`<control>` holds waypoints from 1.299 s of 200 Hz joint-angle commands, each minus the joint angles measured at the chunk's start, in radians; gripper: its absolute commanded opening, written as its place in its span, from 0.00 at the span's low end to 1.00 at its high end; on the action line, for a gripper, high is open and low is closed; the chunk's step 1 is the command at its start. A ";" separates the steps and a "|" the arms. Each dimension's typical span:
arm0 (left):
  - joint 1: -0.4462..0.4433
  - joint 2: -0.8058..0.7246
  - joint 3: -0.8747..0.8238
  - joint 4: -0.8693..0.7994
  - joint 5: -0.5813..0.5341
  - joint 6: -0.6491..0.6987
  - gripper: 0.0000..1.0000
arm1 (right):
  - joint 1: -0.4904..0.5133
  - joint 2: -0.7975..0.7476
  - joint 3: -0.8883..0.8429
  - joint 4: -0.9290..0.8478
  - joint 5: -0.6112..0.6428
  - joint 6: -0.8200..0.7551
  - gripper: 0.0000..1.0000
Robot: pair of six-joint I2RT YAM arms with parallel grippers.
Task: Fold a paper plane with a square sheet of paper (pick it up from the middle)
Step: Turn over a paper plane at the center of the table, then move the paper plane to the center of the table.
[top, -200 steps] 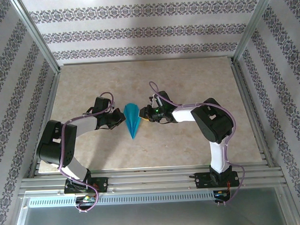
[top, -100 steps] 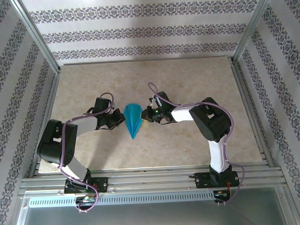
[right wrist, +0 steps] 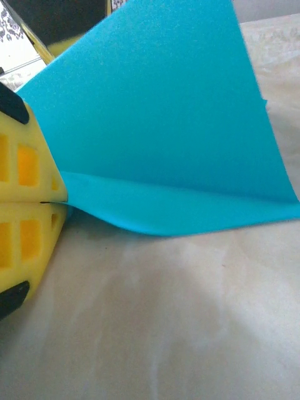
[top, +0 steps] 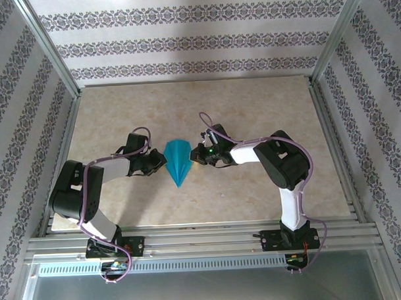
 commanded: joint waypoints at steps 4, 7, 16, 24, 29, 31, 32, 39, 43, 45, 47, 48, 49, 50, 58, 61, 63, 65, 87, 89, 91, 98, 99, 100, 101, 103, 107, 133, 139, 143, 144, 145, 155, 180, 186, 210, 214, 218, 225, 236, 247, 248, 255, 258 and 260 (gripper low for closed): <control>-0.009 -0.102 0.023 -0.059 -0.023 0.018 0.24 | -0.004 -0.017 0.001 0.013 -0.006 0.004 0.07; -0.010 -0.113 0.023 -0.069 -0.024 0.022 0.25 | -0.004 -0.016 0.002 0.011 -0.007 0.004 0.07; -0.010 -0.144 0.023 -0.093 -0.028 0.038 0.28 | -0.004 -0.015 0.006 0.009 -0.009 0.004 0.07; -0.012 -0.167 0.022 -0.106 -0.022 0.050 0.30 | -0.004 -0.013 0.007 0.008 -0.011 0.005 0.07; -0.013 -0.178 0.021 -0.114 -0.015 0.055 0.31 | -0.004 -0.014 0.008 0.007 -0.011 0.006 0.07; -0.014 -0.182 0.021 -0.117 -0.013 0.057 0.32 | -0.003 -0.014 0.009 0.006 -0.011 0.006 0.07; -0.014 -0.184 0.022 -0.119 -0.012 0.058 0.32 | -0.004 -0.013 0.009 0.007 -0.011 0.005 0.07; -0.021 -0.190 0.022 -0.125 0.003 0.064 0.34 | -0.003 -0.014 0.009 0.006 -0.011 0.006 0.07; -0.027 -0.190 0.026 -0.131 0.010 0.068 0.35 | -0.003 -0.013 0.009 0.006 -0.011 0.006 0.07; -0.030 -0.190 0.027 -0.133 0.012 0.069 0.35 | -0.003 -0.015 0.010 0.005 -0.011 0.006 0.07; -0.033 -0.190 0.028 -0.135 0.014 0.070 0.35 | -0.003 -0.014 0.010 0.004 -0.011 0.006 0.07; -0.035 -0.189 0.029 -0.136 0.015 0.071 0.35 | -0.003 -0.014 0.010 0.004 -0.011 0.006 0.07; -0.037 -0.188 0.029 -0.138 0.016 0.072 0.36 | -0.003 -0.014 0.011 0.004 -0.011 0.005 0.07; -0.038 -0.188 0.029 -0.140 0.016 0.073 0.36 | -0.004 -0.014 0.011 0.004 -0.011 0.005 0.07; -0.056 -0.181 0.036 -0.145 0.023 0.079 0.37 | -0.002 -0.014 0.012 0.001 -0.011 0.004 0.07; -0.062 -0.178 0.039 -0.146 0.024 0.082 0.37 | -0.002 -0.013 0.013 0.000 -0.011 0.004 0.07; -0.065 -0.175 0.041 -0.146 0.025 0.084 0.37 | -0.001 -0.012 0.013 0.000 -0.011 0.004 0.07; -0.070 -0.173 0.043 -0.145 0.026 0.086 0.37 | -0.001 -0.012 0.013 -0.001 -0.011 0.004 0.07; -0.100 -0.133 0.071 -0.148 0.024 0.101 0.37 | 0.000 -0.010 0.015 -0.003 -0.011 0.005 0.07; -0.100 -0.130 0.073 -0.150 0.023 0.102 0.37 | 0.000 -0.010 0.014 -0.002 -0.011 0.006 0.07; -0.104 -0.124 0.078 -0.150 0.022 0.103 0.37 | 0.000 -0.010 0.014 -0.002 -0.010 0.005 0.07; -0.111 -0.108 0.089 -0.150 0.020 0.105 0.36 | 0.000 -0.009 0.015 -0.003 -0.009 0.006 0.07; -0.113 -0.105 0.091 -0.151 0.020 0.106 0.35 | 0.000 -0.009 0.015 -0.003 -0.009 0.005 0.07; -0.114 -0.103 0.092 -0.149 0.021 0.106 0.35 | -0.001 -0.009 0.015 -0.003 -0.009 0.005 0.07; -0.115 -0.101 0.094 -0.149 0.021 0.106 0.35 | 0.000 -0.009 0.015 -0.003 -0.009 0.006 0.07; -0.118 -0.096 0.097 -0.148 0.022 0.107 0.34 | 0.000 -0.009 0.015 -0.004 -0.010 0.006 0.07; -0.120 -0.088 0.104 -0.148 0.025 0.107 0.34 | 0.000 -0.008 0.015 -0.004 -0.009 0.006 0.07; -0.139 -0.037 0.133 -0.153 0.020 0.107 0.28 | 0.002 -0.006 0.015 -0.003 -0.009 0.007 0.07; -0.140 -0.027 0.140 -0.168 0.009 0.107 0.27 | 0.002 -0.004 0.017 -0.002 -0.009 0.006 0.07; -0.140 -0.020 0.144 -0.182 -0.002 0.108 0.27 | 0.001 -0.004 0.017 -0.003 -0.009 0.006 0.07; -0.140 -0.018 0.145 -0.186 -0.005 0.109 0.27 | 0.002 -0.004 0.016 -0.002 -0.008 0.006 0.07; -0.140 -0.015 0.146 -0.190 -0.008 0.109 0.27 | 0.002 -0.004 0.018 -0.002 -0.008 0.007 0.07; -0.140 -0.004 0.151 -0.214 -0.032 0.113 0.29 | 0.002 -0.004 0.019 -0.002 -0.009 0.009 0.07; -0.143 -0.006 0.138 -0.229 -0.080 0.114 0.37 | 0.001 -0.003 0.020 -0.003 -0.011 0.006 0.07; -0.144 -0.007 0.135 -0.229 -0.084 0.113 0.38 | 0.001 -0.003 0.020 -0.004 -0.011 0.006 0.07; -0.161 0.002 0.124 -0.203 -0.072 0.096 0.38 | 0.002 -0.001 0.020 -0.002 -0.012 0.009 0.07; -0.165 0.004 0.124 -0.200 -0.065 0.093 0.37 | 0.002 -0.002 0.020 -0.003 -0.012 0.008 0.07; -0.169 0.006 0.123 -0.199 -0.062 0.091 0.37 | 0.001 -0.001 0.019 -0.002 -0.011 0.007 0.07; -0.175 0.009 0.124 -0.205 -0.060 0.089 0.37 | 0.002 -0.002 0.020 -0.002 -0.011 0.007 0.07; -0.179 0.002 0.121 -0.216 -0.061 0.085 0.37 | 0.003 -0.001 0.022 -0.002 -0.012 0.008 0.07; -0.185 -0.010 0.118 -0.225 -0.066 0.083 0.37 | 0.003 -0.001 0.022 -0.004 -0.012 0.009 0.07; -0.185 -0.011 0.116 -0.227 -0.066 0.083 0.38 | 0.003 -0.001 0.021 -0.005 -0.013 0.008 0.07; -0.190 -0.017 0.117 -0.236 -0.068 0.084 0.39 | 0.003 -0.001 0.022 -0.004 -0.012 0.009 0.07; -0.193 -0.018 0.118 -0.240 -0.068 0.085 0.40 | 0.003 0.000 0.022 -0.003 -0.012 0.008 0.07; -0.193 -0.018 0.118 -0.243 -0.069 0.087 0.40 | 0.003 0.000 0.022 -0.003 -0.012 0.009 0.07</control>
